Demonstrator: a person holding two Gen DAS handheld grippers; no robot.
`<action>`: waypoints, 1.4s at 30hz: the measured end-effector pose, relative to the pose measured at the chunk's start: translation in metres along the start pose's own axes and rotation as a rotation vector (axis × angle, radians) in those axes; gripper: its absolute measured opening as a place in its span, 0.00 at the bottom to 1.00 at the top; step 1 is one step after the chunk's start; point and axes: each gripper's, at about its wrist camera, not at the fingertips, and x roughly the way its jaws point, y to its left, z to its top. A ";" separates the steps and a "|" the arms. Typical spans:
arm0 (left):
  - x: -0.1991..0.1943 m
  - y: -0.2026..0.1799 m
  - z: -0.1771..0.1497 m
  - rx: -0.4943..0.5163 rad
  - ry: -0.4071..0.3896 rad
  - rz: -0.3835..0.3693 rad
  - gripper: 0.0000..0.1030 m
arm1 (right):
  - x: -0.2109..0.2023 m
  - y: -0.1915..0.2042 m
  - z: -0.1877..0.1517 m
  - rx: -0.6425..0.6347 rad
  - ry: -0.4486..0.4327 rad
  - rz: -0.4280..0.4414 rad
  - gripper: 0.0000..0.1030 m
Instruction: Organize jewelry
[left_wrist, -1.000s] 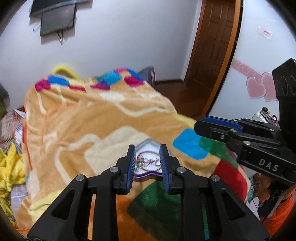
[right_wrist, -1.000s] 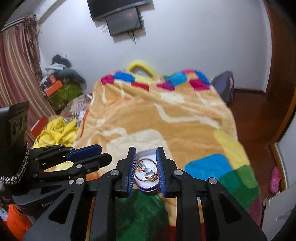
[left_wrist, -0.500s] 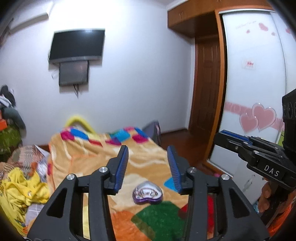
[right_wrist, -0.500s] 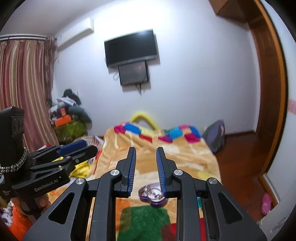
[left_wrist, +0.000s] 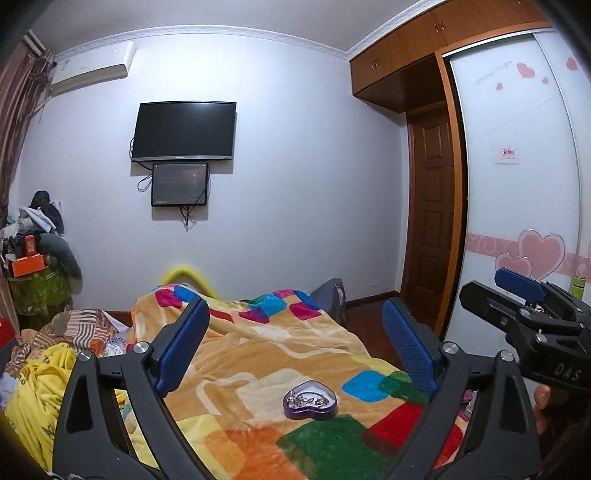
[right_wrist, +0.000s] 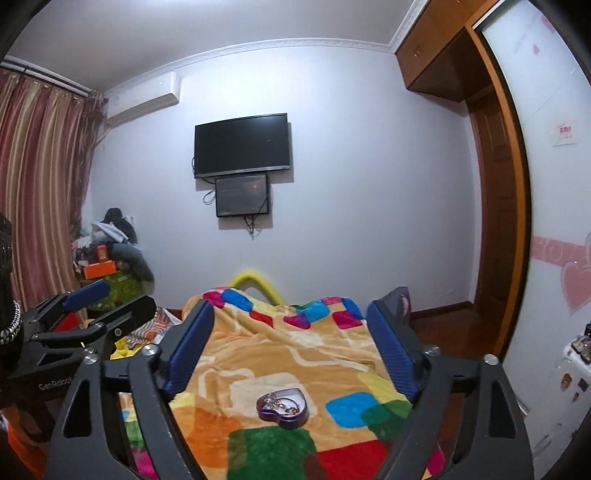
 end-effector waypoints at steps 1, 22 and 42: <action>0.000 0.000 -0.001 -0.003 0.003 -0.002 0.92 | -0.001 0.001 -0.001 -0.001 0.005 0.001 0.81; -0.002 0.005 -0.008 -0.013 0.027 -0.002 0.93 | -0.013 0.000 -0.011 -0.016 0.041 0.003 0.81; 0.005 0.009 -0.011 -0.038 0.054 -0.008 0.98 | -0.013 0.000 -0.009 -0.001 0.067 -0.001 0.81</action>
